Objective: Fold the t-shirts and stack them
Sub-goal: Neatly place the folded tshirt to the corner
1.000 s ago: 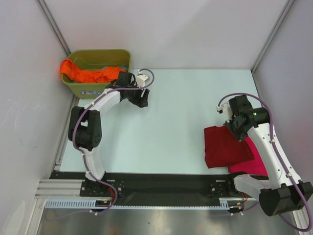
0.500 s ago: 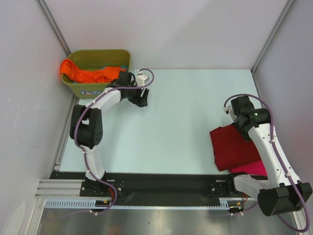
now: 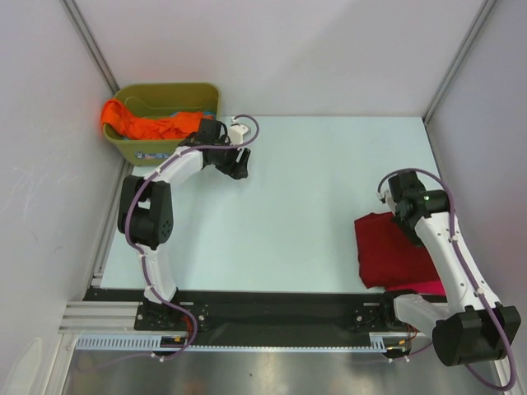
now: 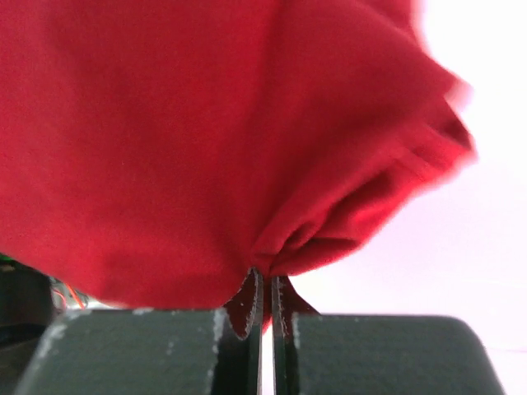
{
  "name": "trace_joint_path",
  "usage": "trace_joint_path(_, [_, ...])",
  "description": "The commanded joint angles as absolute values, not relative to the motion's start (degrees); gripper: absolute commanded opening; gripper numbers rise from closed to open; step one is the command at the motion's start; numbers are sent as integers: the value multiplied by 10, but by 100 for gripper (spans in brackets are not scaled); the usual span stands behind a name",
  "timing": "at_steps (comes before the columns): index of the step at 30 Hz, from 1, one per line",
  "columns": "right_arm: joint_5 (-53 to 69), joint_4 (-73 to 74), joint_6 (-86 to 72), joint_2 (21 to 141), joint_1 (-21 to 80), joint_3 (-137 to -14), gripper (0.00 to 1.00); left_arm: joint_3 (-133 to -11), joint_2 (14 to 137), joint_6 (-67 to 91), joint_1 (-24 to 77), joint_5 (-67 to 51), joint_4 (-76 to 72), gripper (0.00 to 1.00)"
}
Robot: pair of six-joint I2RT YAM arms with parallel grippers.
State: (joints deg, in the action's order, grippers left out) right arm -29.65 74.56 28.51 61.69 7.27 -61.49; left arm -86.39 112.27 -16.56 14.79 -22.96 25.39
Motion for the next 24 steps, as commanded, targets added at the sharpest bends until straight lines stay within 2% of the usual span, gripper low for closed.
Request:
trace_joint_path(1, [-330,742,366,613,48,-544,0,-888,1126,-177,141,-245,253,72])
trace_joint_path(10, [-353,610,443,634,-22,-570,0,-903,1139,-162,141,-261,256,72])
trace_joint_path(24, [-384,580,490,630,-84,-481,0,-905,1136,-164,140,-258,254,72])
